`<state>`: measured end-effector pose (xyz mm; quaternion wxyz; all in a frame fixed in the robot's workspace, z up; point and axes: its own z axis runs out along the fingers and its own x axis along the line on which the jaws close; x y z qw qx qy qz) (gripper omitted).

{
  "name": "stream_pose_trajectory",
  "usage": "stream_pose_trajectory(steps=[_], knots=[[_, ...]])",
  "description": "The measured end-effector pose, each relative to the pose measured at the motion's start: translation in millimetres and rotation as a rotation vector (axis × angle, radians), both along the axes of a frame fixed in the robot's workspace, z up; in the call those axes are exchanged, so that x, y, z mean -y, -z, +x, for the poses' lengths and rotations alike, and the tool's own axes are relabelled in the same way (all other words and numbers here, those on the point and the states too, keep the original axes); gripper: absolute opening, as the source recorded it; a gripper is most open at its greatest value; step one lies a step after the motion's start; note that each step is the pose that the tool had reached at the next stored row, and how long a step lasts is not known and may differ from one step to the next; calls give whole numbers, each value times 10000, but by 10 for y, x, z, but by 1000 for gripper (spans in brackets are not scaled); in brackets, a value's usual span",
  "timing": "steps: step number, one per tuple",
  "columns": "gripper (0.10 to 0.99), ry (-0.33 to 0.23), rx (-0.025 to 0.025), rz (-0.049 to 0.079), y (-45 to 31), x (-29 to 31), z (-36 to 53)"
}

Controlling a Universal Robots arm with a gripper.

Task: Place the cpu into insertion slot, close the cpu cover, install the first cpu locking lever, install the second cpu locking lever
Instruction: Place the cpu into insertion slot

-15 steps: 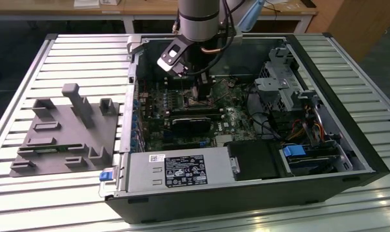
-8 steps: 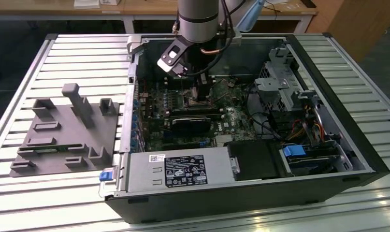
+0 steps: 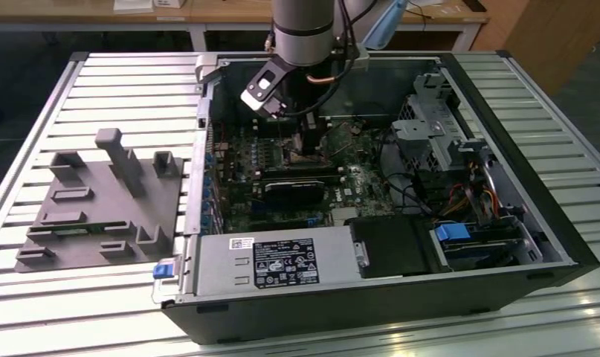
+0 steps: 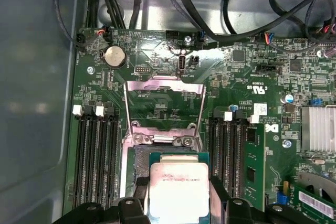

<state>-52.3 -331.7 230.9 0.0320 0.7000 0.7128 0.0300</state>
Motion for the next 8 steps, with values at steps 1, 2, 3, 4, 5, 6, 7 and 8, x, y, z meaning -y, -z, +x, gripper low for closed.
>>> stream_pose_trajectory(steps=[1,2,3,4,5,6,7,8], knots=[[537,10,0,0,4,-8,-1],[537,19,0,0,7,-17,-4],[537,25,0,-1,10,-26,-6],[537,32,-1,-1,13,-35,-8],[537,40,-1,-1,17,-41,-9],[537,50,0,1,23,-45,-10],[537,58,1,1,29,-48,-11],[537,67,0,0,35,-50,-11]])
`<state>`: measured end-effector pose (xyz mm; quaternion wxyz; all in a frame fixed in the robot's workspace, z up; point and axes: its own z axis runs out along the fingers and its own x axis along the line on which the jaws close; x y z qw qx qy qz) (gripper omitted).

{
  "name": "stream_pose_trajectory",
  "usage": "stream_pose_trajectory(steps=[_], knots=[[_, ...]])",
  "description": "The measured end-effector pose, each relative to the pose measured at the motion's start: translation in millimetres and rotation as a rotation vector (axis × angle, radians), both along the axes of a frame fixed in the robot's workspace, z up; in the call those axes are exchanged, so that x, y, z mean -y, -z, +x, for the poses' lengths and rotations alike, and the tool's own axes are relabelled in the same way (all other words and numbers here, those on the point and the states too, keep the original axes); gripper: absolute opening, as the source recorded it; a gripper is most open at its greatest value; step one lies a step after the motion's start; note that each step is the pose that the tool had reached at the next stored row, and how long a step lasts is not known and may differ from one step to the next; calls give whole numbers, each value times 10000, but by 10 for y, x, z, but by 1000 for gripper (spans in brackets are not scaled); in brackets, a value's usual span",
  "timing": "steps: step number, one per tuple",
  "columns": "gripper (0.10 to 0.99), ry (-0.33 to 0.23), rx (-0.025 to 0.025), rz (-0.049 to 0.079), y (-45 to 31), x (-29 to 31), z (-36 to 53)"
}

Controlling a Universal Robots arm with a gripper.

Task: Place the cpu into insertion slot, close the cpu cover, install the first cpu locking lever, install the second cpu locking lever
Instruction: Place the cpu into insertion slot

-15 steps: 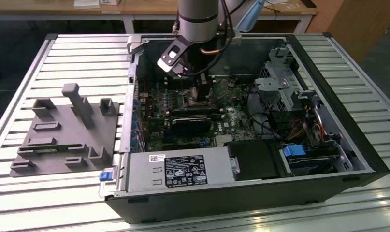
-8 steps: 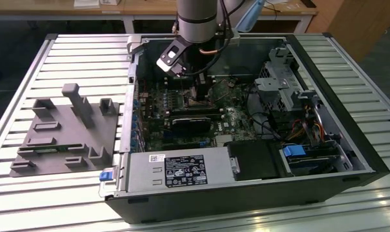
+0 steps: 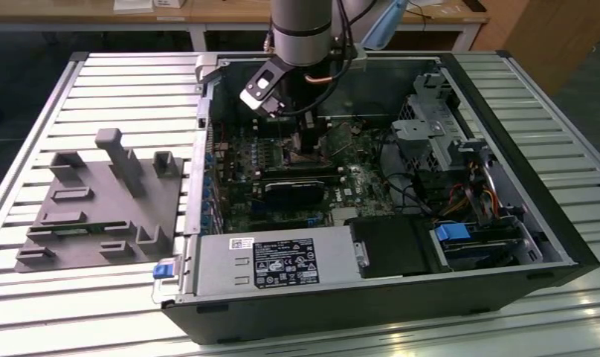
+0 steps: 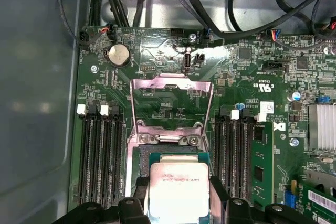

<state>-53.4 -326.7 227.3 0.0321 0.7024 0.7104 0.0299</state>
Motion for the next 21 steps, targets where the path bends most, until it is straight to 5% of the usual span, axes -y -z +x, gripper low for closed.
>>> stream_pose_trajectory(steps=[21], knots=[[537,41,-16,-1,163,-29,-3]])
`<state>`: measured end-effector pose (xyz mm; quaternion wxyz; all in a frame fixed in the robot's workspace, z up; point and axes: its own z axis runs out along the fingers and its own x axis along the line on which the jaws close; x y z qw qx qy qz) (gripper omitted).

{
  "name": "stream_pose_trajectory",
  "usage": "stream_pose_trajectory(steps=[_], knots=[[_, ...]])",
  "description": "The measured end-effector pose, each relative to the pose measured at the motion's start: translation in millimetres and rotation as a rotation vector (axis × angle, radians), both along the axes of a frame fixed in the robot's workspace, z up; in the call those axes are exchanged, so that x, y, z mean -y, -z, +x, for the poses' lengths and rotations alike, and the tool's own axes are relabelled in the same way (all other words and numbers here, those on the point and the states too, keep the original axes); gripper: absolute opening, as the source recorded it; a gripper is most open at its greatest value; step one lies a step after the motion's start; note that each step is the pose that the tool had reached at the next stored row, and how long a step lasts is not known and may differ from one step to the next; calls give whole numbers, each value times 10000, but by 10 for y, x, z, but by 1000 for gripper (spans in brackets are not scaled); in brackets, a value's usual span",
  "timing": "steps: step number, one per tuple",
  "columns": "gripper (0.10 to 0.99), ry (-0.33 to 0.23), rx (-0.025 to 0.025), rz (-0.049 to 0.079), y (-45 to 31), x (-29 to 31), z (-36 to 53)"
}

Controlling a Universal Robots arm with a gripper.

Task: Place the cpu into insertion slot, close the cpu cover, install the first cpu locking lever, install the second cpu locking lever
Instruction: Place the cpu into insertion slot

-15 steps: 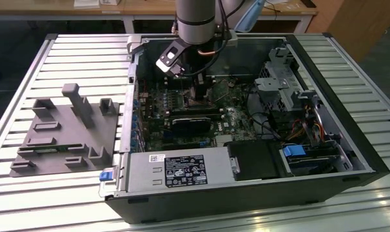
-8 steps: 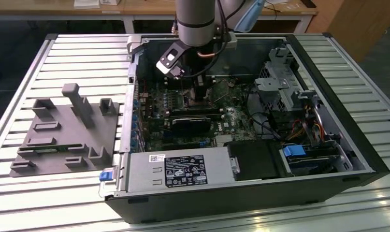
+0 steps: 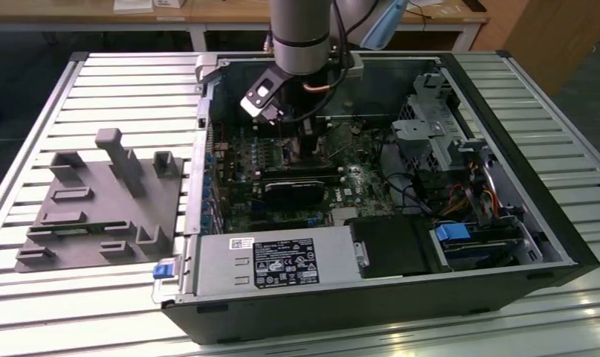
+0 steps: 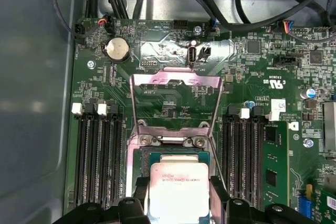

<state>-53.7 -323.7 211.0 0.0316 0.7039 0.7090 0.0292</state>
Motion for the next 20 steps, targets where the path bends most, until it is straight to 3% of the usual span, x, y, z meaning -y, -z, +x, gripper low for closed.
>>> stream_pose_trajectory(steps=[11,20], knots=[[537,2,-8,2,93,-13,-7],[537,2,-6,5,106,-17,-14]])
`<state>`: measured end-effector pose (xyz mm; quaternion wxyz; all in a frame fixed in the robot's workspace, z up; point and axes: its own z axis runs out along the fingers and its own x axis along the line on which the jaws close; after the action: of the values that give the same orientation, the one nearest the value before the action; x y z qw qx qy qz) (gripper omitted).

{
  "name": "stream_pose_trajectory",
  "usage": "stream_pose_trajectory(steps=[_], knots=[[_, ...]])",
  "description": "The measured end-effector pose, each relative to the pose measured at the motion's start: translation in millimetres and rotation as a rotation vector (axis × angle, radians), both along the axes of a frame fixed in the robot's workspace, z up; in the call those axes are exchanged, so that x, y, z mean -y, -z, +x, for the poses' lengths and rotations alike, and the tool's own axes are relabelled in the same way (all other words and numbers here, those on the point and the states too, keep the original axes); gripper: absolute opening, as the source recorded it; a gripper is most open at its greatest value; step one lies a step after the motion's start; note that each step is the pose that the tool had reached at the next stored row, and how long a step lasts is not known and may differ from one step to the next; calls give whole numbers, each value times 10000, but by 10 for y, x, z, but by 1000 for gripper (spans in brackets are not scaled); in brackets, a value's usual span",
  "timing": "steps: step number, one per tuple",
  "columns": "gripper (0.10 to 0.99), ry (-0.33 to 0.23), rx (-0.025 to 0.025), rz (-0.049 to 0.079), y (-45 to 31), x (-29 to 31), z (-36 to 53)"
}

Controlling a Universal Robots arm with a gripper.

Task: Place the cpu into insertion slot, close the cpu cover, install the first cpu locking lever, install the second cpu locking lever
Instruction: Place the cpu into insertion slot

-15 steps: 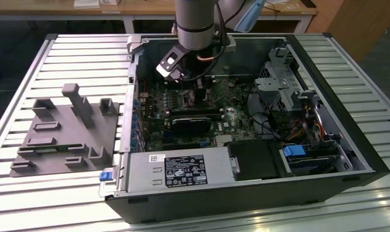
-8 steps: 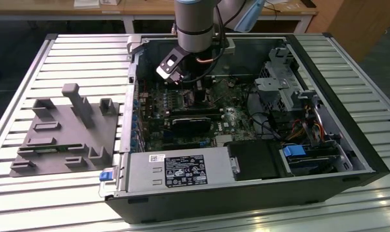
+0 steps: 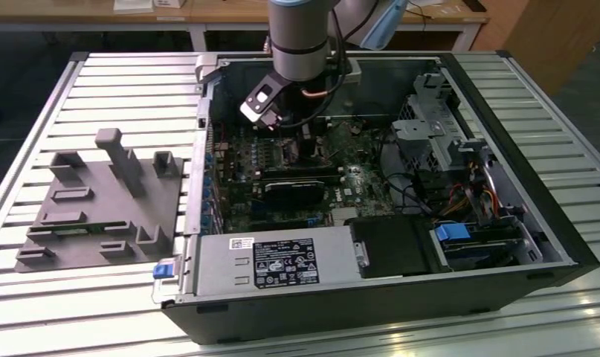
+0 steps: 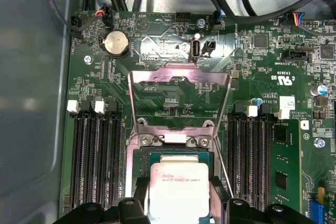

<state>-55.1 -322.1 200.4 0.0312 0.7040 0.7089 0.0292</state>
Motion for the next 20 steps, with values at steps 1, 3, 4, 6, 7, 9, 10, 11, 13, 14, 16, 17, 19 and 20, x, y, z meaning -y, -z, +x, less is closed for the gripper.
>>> stream_pose_trajectory(steps=[1,3,4,6,7,9,10,11,13,14,16,17,19,20], knots=[[537,0,-2,-2,5,-1,-1],[537,0,-2,-3,19,-4,-1],[537,0,-2,-2,25,-6,-1],[537,0,-4,-4,32,-9,-1],[537,1,-3,-4,35,-12,-1],[537,0,-2,0,42,-16,-1],[537,0,-2,1,45,-16,-1],[537,1,-2,2,48,-17,-1],[537,4,-2,9,54,-18,-1],[537,5,-2,13,57,-19,-1],[537,4,-2,16,61,-24,-1],[537,5,-3,15,62,-25,-2],[537,5,-3,16,67,-26,-1],[537,5,-2,17,70,-26,-1]])
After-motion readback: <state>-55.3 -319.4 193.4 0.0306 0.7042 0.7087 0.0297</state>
